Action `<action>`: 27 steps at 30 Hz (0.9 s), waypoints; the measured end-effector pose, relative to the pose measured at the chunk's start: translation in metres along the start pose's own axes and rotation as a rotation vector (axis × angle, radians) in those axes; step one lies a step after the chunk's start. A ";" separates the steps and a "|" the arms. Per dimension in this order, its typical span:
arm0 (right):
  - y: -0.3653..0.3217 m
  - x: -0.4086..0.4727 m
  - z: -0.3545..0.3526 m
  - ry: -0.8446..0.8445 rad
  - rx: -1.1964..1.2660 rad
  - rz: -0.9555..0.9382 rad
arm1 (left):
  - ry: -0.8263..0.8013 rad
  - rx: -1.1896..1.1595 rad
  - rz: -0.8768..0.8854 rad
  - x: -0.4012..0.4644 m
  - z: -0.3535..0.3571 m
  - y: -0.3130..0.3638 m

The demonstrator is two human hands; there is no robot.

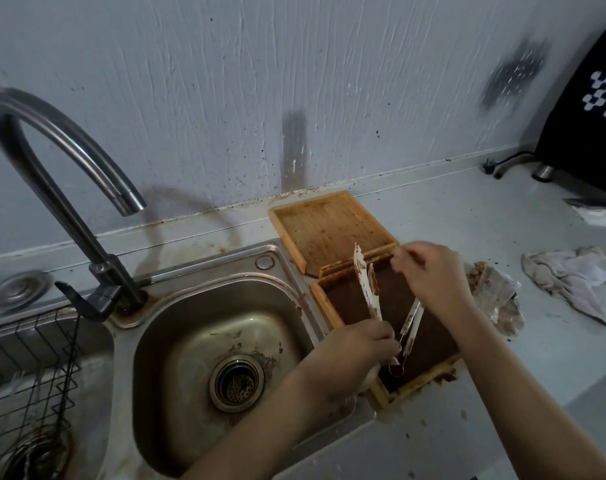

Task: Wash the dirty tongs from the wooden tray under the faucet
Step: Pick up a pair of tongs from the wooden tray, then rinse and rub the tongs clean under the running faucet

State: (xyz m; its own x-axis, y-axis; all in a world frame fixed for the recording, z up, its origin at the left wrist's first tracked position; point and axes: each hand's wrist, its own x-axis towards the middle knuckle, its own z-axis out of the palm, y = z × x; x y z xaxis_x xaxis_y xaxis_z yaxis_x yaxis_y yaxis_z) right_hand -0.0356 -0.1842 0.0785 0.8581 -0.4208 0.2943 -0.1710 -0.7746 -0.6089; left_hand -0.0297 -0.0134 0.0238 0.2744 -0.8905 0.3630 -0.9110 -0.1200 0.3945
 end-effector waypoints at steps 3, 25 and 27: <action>-0.015 -0.003 -0.002 0.323 0.141 -0.036 | 0.072 0.066 0.034 0.001 -0.020 -0.002; -0.129 -0.038 0.115 -0.623 1.634 0.421 | 0.410 0.434 -0.186 -0.097 -0.111 -0.058; -0.145 -0.036 0.121 -0.609 1.612 0.421 | 0.412 0.499 -0.232 -0.108 -0.120 -0.062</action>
State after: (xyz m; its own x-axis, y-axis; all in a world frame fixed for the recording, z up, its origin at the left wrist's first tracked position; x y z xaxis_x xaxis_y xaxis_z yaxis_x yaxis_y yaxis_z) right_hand 0.0171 0.0004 0.0667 0.9912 0.0591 -0.1188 -0.1273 0.6761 -0.7257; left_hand 0.0345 0.1430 0.0614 0.4846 -0.5896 0.6462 -0.8199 -0.5636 0.1006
